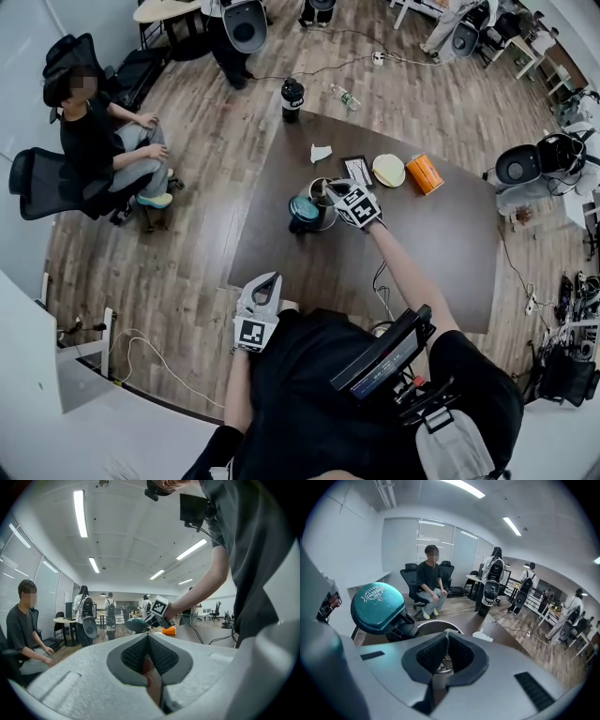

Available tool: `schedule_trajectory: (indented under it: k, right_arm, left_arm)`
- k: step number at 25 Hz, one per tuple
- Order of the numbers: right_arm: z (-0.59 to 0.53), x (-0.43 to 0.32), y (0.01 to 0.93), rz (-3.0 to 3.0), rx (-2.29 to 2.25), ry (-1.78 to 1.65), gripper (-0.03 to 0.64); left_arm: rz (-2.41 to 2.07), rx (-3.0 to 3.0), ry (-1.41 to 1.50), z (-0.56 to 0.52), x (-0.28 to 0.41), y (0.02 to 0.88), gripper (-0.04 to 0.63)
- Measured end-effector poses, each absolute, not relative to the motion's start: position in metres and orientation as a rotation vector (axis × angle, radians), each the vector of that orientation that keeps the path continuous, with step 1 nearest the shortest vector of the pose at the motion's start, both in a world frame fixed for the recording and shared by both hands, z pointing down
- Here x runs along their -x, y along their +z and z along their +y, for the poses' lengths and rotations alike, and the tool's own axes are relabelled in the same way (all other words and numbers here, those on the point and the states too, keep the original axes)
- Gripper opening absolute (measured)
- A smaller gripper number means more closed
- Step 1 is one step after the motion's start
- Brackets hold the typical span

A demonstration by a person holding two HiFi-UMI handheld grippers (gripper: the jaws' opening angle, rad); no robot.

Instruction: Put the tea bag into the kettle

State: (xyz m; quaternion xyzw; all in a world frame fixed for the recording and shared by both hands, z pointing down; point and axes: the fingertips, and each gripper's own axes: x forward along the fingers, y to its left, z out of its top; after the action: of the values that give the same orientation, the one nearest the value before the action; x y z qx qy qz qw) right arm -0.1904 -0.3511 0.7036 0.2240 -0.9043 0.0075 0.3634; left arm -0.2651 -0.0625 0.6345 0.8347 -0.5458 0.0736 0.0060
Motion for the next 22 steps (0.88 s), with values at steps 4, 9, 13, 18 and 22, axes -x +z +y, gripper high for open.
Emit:
schedule_trajectory:
  k: [4, 9, 13, 18, 22]
  right_arm:
    - [-0.3501, 0.1897, 0.7045, -2.331, -0.578, 0.014, 0.009]
    - [-0.3489, 0.1898, 0.7064, -2.338, -0.574, 0.011, 0.011]
    - [-0.3460, 0.1883, 0.7051, -2.351, -0.583, 0.021, 0.026]
    - [-0.3427, 0.1879, 0.7062, -2.363, -0.572, 0.050, 0.055]
    - [-0.3419, 0.1874, 0.7070, -2.371, -0.571, 0.067, 0.061]
  left_arm:
    - [-1.724, -2.603, 0.227, -0.0606, 0.2683, 0.6328, 0.000]
    - [-1.715, -2.605, 0.235, -0.0599, 0.2667, 0.6361, 0.000]
    - [-1.704, -2.615, 0.243, -0.0591, 0.2623, 0.6369, 0.000]
    - [-1.696, -2.617, 0.241, -0.0586, 0.2607, 0.6374, 0.000]
    - [-1.685, -2.623, 0.254, -0.0585, 0.2601, 0.6387, 0.000]
